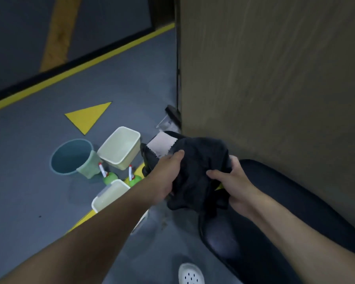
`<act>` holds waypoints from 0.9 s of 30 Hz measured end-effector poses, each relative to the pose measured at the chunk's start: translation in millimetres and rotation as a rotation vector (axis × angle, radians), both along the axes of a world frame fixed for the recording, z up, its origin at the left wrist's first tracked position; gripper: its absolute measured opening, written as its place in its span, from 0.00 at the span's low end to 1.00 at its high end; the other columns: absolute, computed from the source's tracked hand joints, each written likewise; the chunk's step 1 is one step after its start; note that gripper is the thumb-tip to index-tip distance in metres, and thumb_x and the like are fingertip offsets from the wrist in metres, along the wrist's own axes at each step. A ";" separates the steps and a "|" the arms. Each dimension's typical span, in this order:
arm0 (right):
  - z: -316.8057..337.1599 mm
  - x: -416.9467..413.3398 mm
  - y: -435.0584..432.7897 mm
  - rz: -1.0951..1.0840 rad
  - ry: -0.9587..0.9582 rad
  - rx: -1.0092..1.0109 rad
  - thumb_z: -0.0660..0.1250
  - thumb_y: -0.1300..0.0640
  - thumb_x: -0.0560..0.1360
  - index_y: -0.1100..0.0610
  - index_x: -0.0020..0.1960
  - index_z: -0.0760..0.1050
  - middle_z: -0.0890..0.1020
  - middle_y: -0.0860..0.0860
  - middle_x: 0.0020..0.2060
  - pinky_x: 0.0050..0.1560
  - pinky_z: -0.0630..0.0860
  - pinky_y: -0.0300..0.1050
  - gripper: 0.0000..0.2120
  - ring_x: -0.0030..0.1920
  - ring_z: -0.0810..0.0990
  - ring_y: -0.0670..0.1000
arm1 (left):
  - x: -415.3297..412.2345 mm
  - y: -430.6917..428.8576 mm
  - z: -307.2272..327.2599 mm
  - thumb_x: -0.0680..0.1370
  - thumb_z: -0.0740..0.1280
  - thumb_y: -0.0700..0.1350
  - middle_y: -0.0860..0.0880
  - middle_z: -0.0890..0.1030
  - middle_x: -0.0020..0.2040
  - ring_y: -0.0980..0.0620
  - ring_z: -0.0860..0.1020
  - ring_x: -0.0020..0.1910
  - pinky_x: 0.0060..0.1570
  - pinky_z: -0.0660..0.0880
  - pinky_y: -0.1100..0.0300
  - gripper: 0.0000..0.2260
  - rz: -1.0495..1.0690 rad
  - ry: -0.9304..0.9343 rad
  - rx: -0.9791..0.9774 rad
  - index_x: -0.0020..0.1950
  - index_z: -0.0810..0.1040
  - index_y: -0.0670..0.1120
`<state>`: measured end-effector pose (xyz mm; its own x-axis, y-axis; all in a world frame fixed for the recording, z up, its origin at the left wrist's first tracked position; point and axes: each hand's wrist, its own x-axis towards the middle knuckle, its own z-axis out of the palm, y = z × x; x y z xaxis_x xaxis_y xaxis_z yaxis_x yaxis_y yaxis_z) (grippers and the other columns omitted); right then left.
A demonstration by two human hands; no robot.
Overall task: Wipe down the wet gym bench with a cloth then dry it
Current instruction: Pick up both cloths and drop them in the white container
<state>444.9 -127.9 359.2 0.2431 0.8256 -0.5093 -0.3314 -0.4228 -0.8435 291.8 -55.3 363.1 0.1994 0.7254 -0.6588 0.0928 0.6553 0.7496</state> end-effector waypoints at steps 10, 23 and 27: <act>-114.5 -1.1 132.6 -0.132 -0.059 -0.188 0.69 0.66 0.75 0.49 0.61 0.69 0.81 0.54 0.53 0.50 0.81 0.58 0.19 0.50 0.81 0.56 | -24.0 166.8 -112.2 0.78 0.66 0.44 0.45 0.80 0.44 0.48 0.78 0.39 0.39 0.74 0.58 0.11 -0.173 0.557 0.317 0.60 0.72 0.44; -151.9 -19.4 150.4 -0.188 -0.250 -0.304 0.76 0.61 0.72 0.57 0.56 0.71 0.82 0.54 0.49 0.44 0.78 0.46 0.18 0.44 0.81 0.51 | -32.4 222.0 -183.9 0.52 0.74 0.53 0.43 0.83 0.44 0.39 0.81 0.47 0.54 0.76 0.39 0.24 -0.361 0.921 0.275 0.44 0.79 0.44; -146.6 -37.9 135.0 -0.266 -0.258 -0.253 0.73 0.64 0.74 0.54 0.56 0.72 0.82 0.53 0.48 0.48 0.81 0.51 0.15 0.46 0.82 0.53 | -44.8 211.6 -181.8 0.54 0.80 0.43 0.39 0.83 0.47 0.40 0.82 0.48 0.48 0.80 0.48 0.25 -0.356 0.730 0.256 0.48 0.81 0.38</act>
